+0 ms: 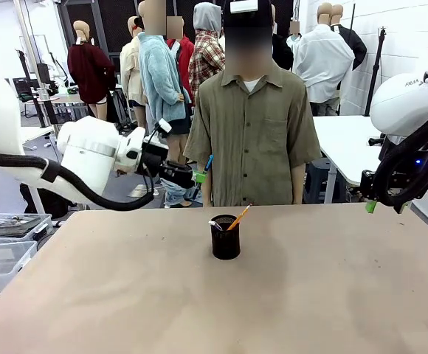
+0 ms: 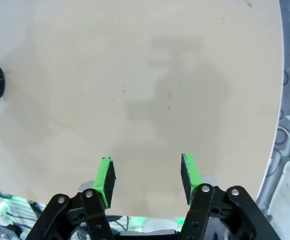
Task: Place the pens into the pen holder.
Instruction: Pick up a writing instrument from the table and place it into the Pen holder.
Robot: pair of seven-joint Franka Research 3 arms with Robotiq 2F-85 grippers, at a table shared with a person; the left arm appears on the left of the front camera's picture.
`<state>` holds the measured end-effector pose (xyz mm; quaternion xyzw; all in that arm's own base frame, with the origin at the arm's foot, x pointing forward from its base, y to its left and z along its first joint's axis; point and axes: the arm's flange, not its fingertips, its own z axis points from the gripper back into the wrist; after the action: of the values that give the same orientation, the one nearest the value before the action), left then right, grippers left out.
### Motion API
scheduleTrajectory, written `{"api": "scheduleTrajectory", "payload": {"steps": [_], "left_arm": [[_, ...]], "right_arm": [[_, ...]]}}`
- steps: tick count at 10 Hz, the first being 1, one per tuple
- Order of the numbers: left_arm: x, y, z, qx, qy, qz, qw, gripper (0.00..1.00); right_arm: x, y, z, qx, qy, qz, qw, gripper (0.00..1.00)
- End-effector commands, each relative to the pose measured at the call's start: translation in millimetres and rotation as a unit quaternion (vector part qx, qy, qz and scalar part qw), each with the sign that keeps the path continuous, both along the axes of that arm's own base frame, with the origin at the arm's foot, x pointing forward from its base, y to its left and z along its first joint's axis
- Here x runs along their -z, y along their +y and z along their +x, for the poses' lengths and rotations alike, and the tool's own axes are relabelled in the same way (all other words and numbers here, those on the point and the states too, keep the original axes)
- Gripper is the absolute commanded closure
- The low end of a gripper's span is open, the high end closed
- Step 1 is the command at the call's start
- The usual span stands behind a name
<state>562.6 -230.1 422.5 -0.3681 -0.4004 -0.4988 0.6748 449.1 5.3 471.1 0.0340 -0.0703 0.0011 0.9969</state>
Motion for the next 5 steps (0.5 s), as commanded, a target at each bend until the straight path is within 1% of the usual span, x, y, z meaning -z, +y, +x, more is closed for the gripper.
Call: {"api": "scheduleTrajectory", "payload": {"steps": [1, 2, 3, 4, 5], "left_arm": [[21.4, 4.2, -8.2, 0.082, 0.028, -0.043, 0.995, 1.0], [25.9, 1.6, -9.0, 0.105, 0.007, -0.061, 0.993, 1.0], [31.5, -1.0, -9.7, 0.147, -0.033, -0.085, 0.985, 1.0], [37.3, -5.9, -9.6, 0.176, -0.046, -0.092, 0.979, 1.0], [41.9, -10.0, -8.0, 0.185, -0.053, -0.106, 0.976, 1.0]], "right_arm": [[2.7, 2.5, -2.9, 0.012, 0.001, -0.014, 1.0, 0.33], [2.7, 2.5, -2.9, 0.012, 0.001, -0.014, 1.0, 0.33], [2.7, 2.5, -2.9, 0.012, 0.001, -0.014, 1.0, 0.33], [2.7, 2.5, -2.9, 0.012, 0.001, -0.014, 1.0, 0.33], [2.7, 2.5, -2.9, 0.012, 0.001, -0.014, 1.0, 0.33]]}}
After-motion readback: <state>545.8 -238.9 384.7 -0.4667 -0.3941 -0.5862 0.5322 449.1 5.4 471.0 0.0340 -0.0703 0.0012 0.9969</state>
